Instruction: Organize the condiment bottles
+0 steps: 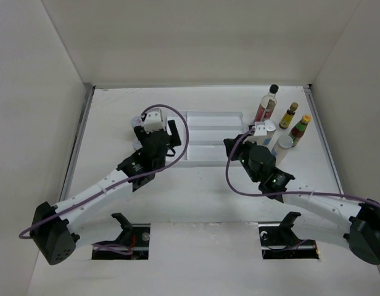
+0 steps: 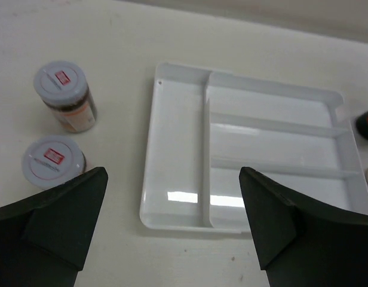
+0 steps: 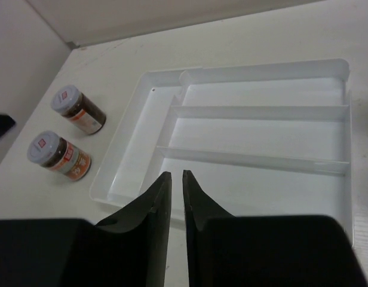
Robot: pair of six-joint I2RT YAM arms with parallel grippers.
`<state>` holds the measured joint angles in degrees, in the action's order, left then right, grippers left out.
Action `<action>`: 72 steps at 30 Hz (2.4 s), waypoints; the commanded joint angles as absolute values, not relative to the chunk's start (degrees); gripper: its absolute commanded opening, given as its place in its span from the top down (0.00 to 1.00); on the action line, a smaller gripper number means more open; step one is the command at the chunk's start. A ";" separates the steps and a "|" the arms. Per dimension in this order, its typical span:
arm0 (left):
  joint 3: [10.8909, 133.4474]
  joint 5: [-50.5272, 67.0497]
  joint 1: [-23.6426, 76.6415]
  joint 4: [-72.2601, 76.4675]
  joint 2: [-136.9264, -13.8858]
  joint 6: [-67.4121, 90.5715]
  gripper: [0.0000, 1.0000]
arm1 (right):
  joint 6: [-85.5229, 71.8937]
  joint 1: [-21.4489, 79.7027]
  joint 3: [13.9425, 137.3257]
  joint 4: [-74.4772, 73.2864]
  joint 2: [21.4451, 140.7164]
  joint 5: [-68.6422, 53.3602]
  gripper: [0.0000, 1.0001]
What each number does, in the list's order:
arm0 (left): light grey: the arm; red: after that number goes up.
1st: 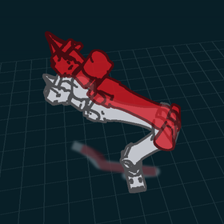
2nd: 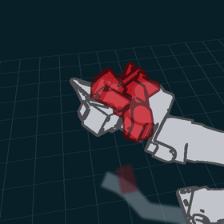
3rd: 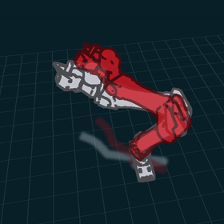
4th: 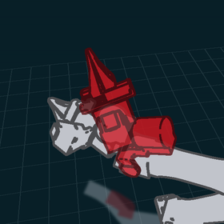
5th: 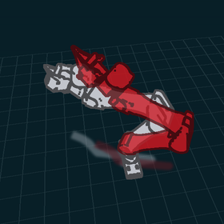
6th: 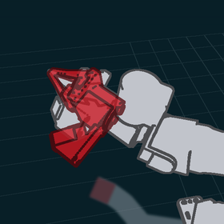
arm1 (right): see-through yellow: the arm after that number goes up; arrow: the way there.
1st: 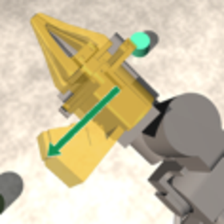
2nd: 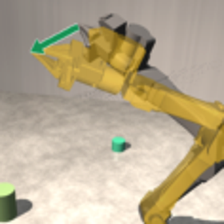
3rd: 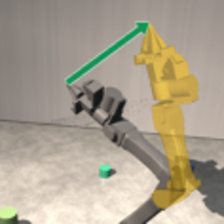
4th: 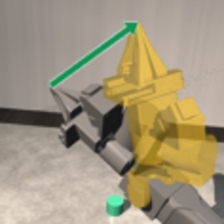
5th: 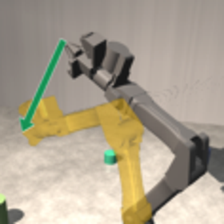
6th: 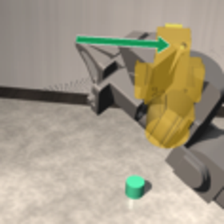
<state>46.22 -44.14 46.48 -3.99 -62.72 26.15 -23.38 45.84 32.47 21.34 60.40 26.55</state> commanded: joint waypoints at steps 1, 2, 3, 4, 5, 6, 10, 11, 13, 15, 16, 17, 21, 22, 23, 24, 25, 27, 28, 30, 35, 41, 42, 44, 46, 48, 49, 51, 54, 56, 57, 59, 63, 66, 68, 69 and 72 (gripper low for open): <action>49.57 -44.04 42.24 1.93 -60.47 21.19 0.26 | -25.40 44.35 32.52 24.09 59.41 23.47 0.83; 50.44 -44.03 40.92 1.50 -60.47 21.09 0.44 | -25.49 43.99 32.61 23.56 59.41 23.21 0.83; 51.23 -44.12 39.69 0.89 -60.99 20.92 0.50 | -25.49 43.90 32.61 23.55 59.41 23.20 0.82; 52.37 -44.21 38.29 -0.51 -61.78 20.92 0.50 | -25.58 43.90 32.43 23.64 59.33 23.29 0.79; 53.69 -44.21 36.80 -2.79 -62.83 21.35 0.47 | -25.84 43.46 31.91 24.08 59.07 23.20 0.69; 54.92 -44.21 35.65 -5.16 -63.89 21.88 0.41 | -26.10 43.11 31.64 24.60 58.89 23.12 0.59; 56.43 -45.44 32.22 -10.62 -68.02 24.16 0.19 | -26.19 42.76 30.50 25.92 58.27 21.01 0.27; 56.16 -45.35 30.99 -11.24 -69.07 24.52 0.17 | -26.28 42.67 30.32 26.62 58.18 20.48 0.21; 55.29 -44.22 28.62 -12.13 -71.27 25.48 0.15 | -26.37 42.67 29.88 27.51 58.27 19.78 0.18; 53.36 -42.46 26.95 -11.60 -72.94 26.71 0.14 | -26.37 42.67 30.06 27.33 58.45 19.25 0.18; 52.74 -41.67 26.07 -11.43 -73.91 27.24 0.14 | -26.37 42.67 30.06 27.25 58.45 19.16 0.18; 52.39 -40.96 25.19 -11.25 -74.79 27.77 0.14 | -26.28 42.67 30.06 27.25 58.36 19.16 0.18; 51.07 -38.41 22.28 -10.55 -76.29 29.35 0.14 | -26.37 42.32 29.71 27.60 58.36 18.81 0.17; 50.54 -38.23 21.93 -9.94 -76.64 29.44 0.14 | -26.37 42.32 29.79 27.42 58.36 18.72 0.17; 50.19 -38.23 21.67 -9.50 -77.16 29.44 0.14 | -26.37 42.32 29.79 27.33 58.36 18.63 0.17; 50.10 -38.06 21.49 -9.23 -77.95 29.53 0.15 | -26.37 42.32 29.79 27.42 58.27 18.63 0.17; 50.10 -37.62 21.40 -9.23 -78.83 29.79 0.15 | -26.37 42.32 29.71 27.77 58.27 18.55 0.17; 49.84 -36.74 21.40 -9.05 -79.98 30.84 0.15 | -26.37 42.32 29.71 27.69 58.62 18.54 0.17; 49.22 -36.56 21.49 -8.36 -80.68 31.72 0.15 | -26.37 42.32 29.79 27.51 58.71 18.54 0.17; 48.61 -36.13 21.31 -7.65 -81.64 32.60 0.15 | -26.37 42.32 29.79 27.60 58.54 18.54 0.17; 46.94 -35.86 20.34 -6.95 -82.27 34.36 0.18 | -26.28 42.32 29.88 27.34 58.97 18.54 0.17; 45.79 -35.51 19.82 -5.54 -82.62 34.89 0.29 | -26.19 42.41 30.14 27.34 59.68 18.54 0.17; 45.36 -35.51 19.90 -4.49 -82.62 34.89 0.37 | -26.10 42.49 30.23 27.25 59.85 18.54 0.17; 45.35 -35.25 19.99 -4.04 -82.09 34.89 0.49 | -25.93 42.49 30.32 27.25 59.68 18.72 0.17; 46.05 -35.77 20.69 -4.13 -79.38 34.72 0.60 | -26.19 42.41 29.80 27.86 59.33 18.55 0.17; 46.84 -36.82 22.97 -4.31 -74.91 34.10 0.66 | -26.19 42.32 29.71 27.69 58.63 18.72 0.17; 47.54 -37.61 24.11 -4.31 -72.71 33.67 0.66 | -26.10 42.32 29.45 27.69 58.01 18.72 0.17; 50.96 -39.02 26.83 -4.31 -70.41 32.09 0.67 | -26.37 42.23 28.92 28.04 56.61 18.81 0.17; 57.20 -38.85 30.18 -3.34 -72.32 30.50 0.66 | -26.37 41.62 28.39 28.83 56.25 18.72 0.17; 61.06 -38.41 31.59 -0.98 -76.79 29.97 0.66 | -26.46 41.61 28.39 28.74 56.34 18.72 0.17; 63.00 -37.89 31.77 0.25 -79.51 29.71 0.66 | -26.46 41.61 28.30 28.83 56.34 18.81 0.17; 67.65 -36.48 31.25 1.67 -85.75 29.53 0.66 | -26.46 41.53 28.13 29.00 56.34 18.81 0.17; 77.23 -33.58 30.54 2.02 -96.65 28.66 0.66 | -26.46 41.18 28.21 28.83 56.78 18.81 0.17; 83.04 -32.96 29.84 2.11 -103.60 27.60 0.66 | -26.46 41.09 28.04 29.18 56.69 18.72 0.17; 85.24 -32.70 29.31 2.28 -107.03 27.33 0.66 | -26.46 40.83 28.04 29.18 57.13 18.63 0.17; 85.69 -32.52 29.22 2.55 -108.27 27.25 0.66 | -26.46 40.82 28.04 29.09 57.22 18.63 0.17; 85.69 -32.69 28.87 3.25 -111.00 27.42 0.66 | -26.46 40.82 28.12 29.18 57.30 18.63 0.17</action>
